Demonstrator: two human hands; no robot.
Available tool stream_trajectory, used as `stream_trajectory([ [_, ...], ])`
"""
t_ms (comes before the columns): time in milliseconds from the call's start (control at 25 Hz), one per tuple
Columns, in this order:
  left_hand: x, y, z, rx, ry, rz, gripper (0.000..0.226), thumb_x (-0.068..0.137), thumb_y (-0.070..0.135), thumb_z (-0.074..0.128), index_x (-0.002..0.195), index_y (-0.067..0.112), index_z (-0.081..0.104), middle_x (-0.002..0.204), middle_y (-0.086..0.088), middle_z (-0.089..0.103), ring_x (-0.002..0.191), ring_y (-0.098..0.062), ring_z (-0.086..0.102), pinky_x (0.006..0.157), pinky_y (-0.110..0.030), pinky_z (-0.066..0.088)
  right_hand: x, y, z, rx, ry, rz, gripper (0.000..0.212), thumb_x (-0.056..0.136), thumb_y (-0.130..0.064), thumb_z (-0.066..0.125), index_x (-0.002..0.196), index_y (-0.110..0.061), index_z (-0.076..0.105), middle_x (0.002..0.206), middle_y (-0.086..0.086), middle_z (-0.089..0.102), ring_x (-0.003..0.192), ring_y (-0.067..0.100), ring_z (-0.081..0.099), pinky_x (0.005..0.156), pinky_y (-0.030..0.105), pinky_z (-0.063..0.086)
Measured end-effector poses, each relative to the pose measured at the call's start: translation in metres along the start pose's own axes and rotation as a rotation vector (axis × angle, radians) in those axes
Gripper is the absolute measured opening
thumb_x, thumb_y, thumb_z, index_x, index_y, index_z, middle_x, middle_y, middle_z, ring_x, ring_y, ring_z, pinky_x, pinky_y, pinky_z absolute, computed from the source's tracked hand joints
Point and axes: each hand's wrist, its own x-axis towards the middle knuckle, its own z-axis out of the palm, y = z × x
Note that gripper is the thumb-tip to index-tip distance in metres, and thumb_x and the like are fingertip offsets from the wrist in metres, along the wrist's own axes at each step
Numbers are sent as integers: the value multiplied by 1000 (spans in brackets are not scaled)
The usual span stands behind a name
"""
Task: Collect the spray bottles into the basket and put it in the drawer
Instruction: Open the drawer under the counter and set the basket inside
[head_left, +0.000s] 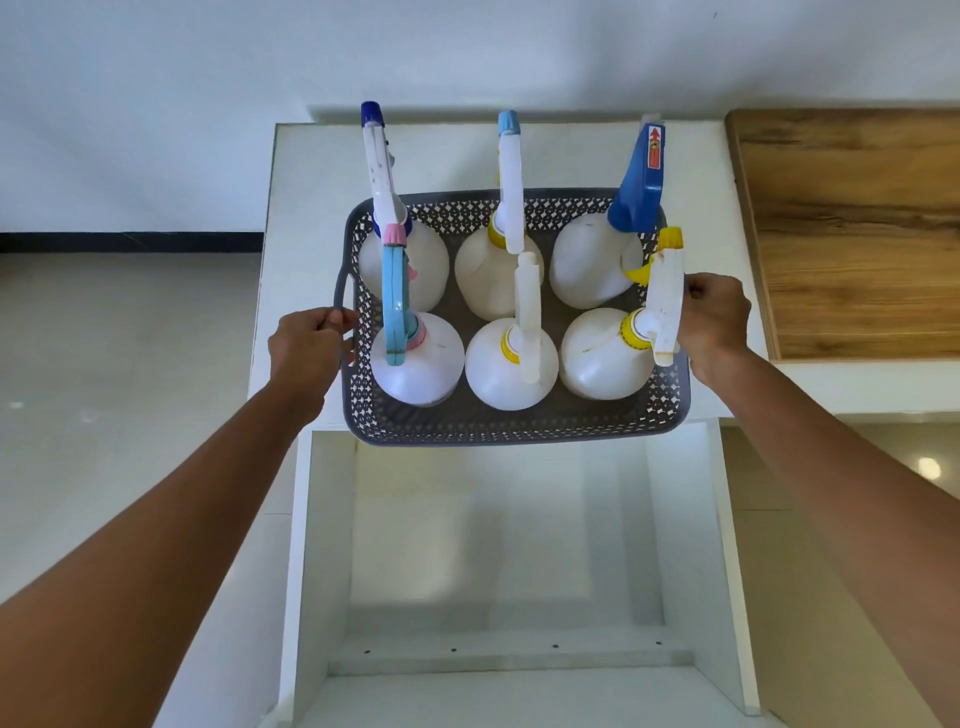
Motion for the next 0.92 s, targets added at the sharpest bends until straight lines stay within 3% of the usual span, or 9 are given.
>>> stream_trajectory([
  [160,-33,-16,-12,-5,-1,4,24,95,16,42,99,8,64,106,-8,67,96,-28,66,90,-40,52,-34,16,-16,23,-4,-3,22,92,-11,51,90,4,67,95,25,69,89,34,65,73,40,52],
  [240,-54,-28,-17,-26,-5,4,22,95,15,43,93,12,64,102,-7,67,91,-26,67,84,-36,54,-55,29,-26,33,-1,6,21,91,-10,52,89,4,67,93,24,69,82,28,62,64,34,47],
  [440,-107,-73,-28,-15,-9,20,21,94,18,45,90,17,65,91,-6,67,77,-20,64,66,-24,51,-118,70,-50,15,30,23,20,91,-13,53,85,-2,68,81,13,65,76,24,58,64,27,39],
  [680,-163,-142,-29,12,-48,-23,22,93,15,46,97,13,68,92,-9,68,82,-24,64,77,-32,52,-181,134,-62,7,-22,70,22,90,-7,53,78,8,62,80,31,64,70,24,52,63,32,36],
  [840,-184,-181,-23,66,-36,-74,24,94,14,44,103,10,67,97,-8,68,88,-24,63,79,-33,50,-205,173,-56,30,-67,139,18,90,-10,56,86,2,68,80,22,66,73,23,56,65,28,39],
  [920,-187,-197,-17,80,-31,-113,26,95,15,43,106,8,65,101,-8,67,91,-24,62,78,-31,48,-210,189,-50,14,-96,162,16,89,-10,58,78,-2,66,75,17,63,73,22,55,64,28,37],
])
